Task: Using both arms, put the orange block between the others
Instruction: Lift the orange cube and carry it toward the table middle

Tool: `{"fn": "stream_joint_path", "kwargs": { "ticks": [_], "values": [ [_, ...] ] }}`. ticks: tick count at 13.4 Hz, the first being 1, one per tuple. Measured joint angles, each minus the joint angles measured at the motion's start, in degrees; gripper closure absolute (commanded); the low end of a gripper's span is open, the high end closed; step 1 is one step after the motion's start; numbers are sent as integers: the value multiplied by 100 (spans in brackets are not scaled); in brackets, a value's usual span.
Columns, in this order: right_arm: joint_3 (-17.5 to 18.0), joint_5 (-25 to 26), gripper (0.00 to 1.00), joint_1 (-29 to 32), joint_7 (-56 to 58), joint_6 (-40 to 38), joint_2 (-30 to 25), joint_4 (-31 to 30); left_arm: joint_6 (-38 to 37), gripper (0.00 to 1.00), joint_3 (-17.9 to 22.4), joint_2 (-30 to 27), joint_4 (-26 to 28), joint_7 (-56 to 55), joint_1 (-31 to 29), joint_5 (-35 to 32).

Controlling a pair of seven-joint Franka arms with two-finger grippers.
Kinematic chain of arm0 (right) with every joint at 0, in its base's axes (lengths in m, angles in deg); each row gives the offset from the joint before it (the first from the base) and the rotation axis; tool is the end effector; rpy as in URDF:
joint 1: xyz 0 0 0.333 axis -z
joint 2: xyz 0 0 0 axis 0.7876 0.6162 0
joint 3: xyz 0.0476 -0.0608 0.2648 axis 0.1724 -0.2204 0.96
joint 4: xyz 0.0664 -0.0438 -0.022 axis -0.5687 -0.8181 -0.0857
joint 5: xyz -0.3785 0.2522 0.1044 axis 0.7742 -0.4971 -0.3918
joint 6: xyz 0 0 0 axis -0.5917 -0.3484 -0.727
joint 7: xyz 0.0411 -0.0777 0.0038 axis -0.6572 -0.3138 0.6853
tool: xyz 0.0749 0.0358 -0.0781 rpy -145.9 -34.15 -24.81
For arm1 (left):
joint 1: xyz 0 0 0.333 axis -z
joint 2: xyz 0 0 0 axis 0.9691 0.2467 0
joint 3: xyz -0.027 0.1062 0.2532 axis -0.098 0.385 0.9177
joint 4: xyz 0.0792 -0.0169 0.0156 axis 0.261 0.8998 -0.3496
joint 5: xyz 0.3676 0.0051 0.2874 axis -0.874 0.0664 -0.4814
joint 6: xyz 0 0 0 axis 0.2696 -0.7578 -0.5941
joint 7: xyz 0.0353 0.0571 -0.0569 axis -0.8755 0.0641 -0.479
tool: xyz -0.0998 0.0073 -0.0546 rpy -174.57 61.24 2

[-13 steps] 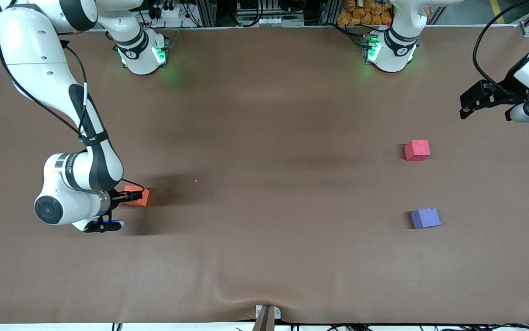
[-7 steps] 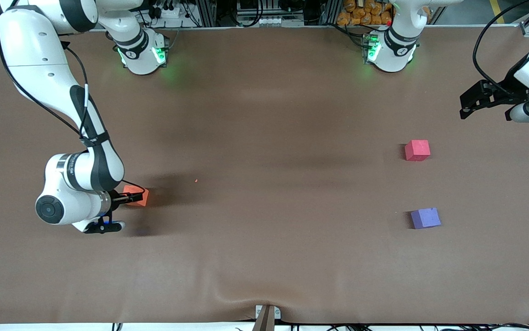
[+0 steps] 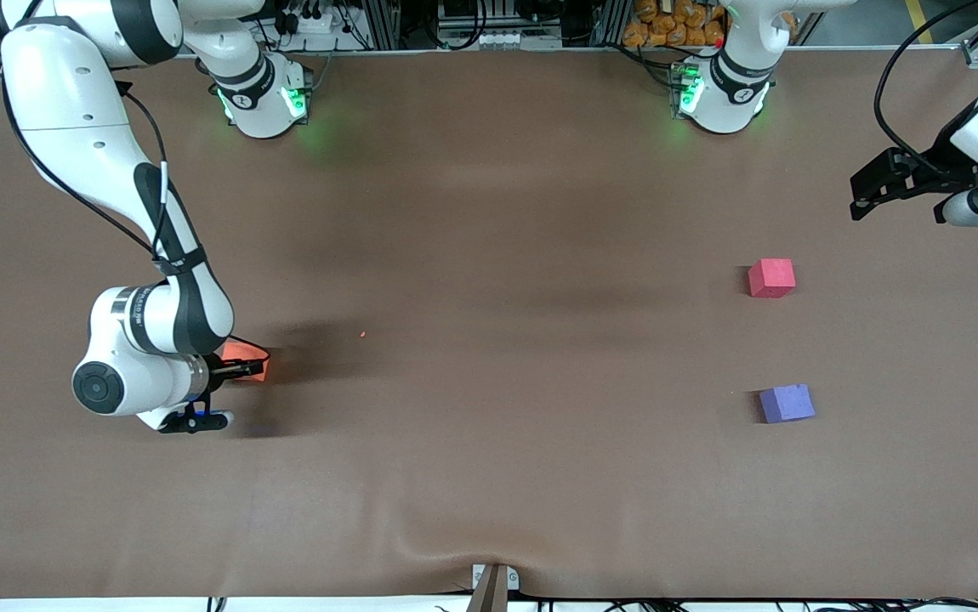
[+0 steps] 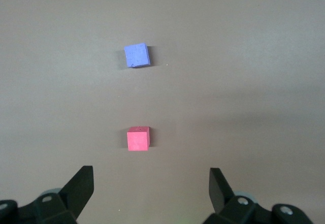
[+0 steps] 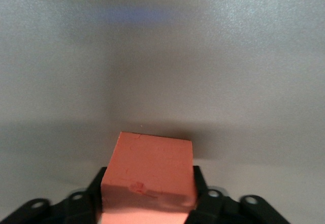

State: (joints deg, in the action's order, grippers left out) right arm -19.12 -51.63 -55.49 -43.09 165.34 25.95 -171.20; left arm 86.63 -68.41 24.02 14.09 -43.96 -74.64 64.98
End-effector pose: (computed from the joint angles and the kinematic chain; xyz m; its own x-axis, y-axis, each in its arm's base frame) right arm 0.6965 0.0337 0.1076 0.9531 0.0733 -0.2938 0.0556 -0.9961 -0.0680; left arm 0.6212 -0.0826 0.6148 0.9980 -0.0598 0.0194 -0.0594 -0.9981 -0.0183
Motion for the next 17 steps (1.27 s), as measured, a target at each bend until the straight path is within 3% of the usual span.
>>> {"fn": "stream_joint_path", "kwargs": {
  "ticks": [3,7,9,17],
  "values": [
    [-3,-42,61,0,-5,-3,-6,12,0,0,0,0,0,0,-1,0],
    [9,-545,61,-98,-62,144,-5,145,0,0,1,0,0,0,-1,0],
    [1,-663,60,-362,-467,439,-6,220,0,0,2,0,0,0,-2,0],
    [-8,-1992,56,-1843,-1953,883,-8,746,0,0,4,0,0,0,-3,0]
  ]
}}
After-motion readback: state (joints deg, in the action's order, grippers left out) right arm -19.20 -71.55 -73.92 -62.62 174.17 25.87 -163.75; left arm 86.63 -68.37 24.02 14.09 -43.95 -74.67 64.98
